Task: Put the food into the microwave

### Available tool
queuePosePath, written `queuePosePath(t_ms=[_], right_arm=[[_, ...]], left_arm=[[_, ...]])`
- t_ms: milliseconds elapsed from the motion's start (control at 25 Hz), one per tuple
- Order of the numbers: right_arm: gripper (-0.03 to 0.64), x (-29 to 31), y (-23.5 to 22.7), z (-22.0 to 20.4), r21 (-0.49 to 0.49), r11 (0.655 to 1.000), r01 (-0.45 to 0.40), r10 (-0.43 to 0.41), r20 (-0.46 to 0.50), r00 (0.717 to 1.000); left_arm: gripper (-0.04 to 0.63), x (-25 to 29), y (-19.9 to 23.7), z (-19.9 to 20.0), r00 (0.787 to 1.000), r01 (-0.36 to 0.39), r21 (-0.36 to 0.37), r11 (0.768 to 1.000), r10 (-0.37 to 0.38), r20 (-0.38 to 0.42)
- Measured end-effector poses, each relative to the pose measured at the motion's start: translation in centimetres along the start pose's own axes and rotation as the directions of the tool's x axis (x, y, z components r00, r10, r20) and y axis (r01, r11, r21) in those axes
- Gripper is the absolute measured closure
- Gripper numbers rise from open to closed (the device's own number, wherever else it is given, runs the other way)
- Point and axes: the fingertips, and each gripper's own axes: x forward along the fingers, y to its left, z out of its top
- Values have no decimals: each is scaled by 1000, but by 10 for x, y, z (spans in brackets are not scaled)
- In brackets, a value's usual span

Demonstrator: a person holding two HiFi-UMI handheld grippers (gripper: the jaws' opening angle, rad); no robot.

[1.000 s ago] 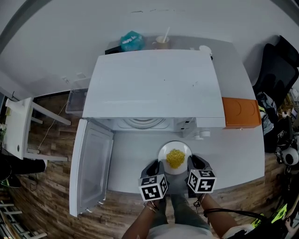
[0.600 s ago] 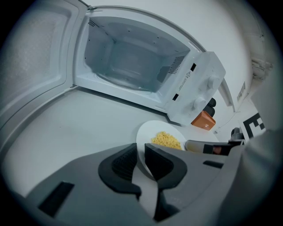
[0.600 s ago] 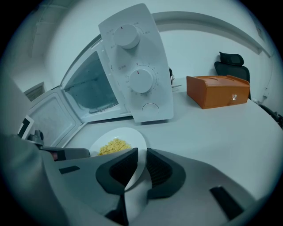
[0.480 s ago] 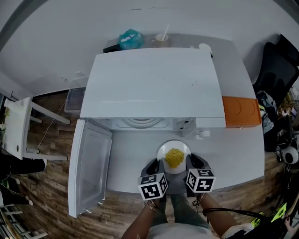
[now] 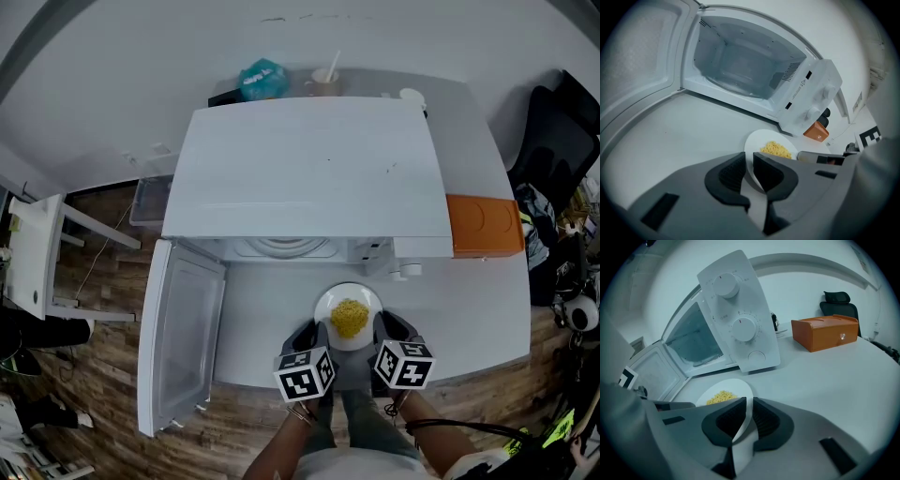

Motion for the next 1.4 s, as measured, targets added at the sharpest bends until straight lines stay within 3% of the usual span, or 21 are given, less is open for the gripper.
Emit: queuePosePath(t_ms=[880, 1400], right_arm=[[568, -22, 64, 10, -92, 993, -75, 78, 38, 996], [568, -24, 90, 2, -115, 988, -102, 107, 32, 994]], left_arm=[[541, -63, 30, 12, 994, -31, -83, 996, 39, 100], [541, -82, 50, 10, 991, -49, -107, 993, 61, 119]])
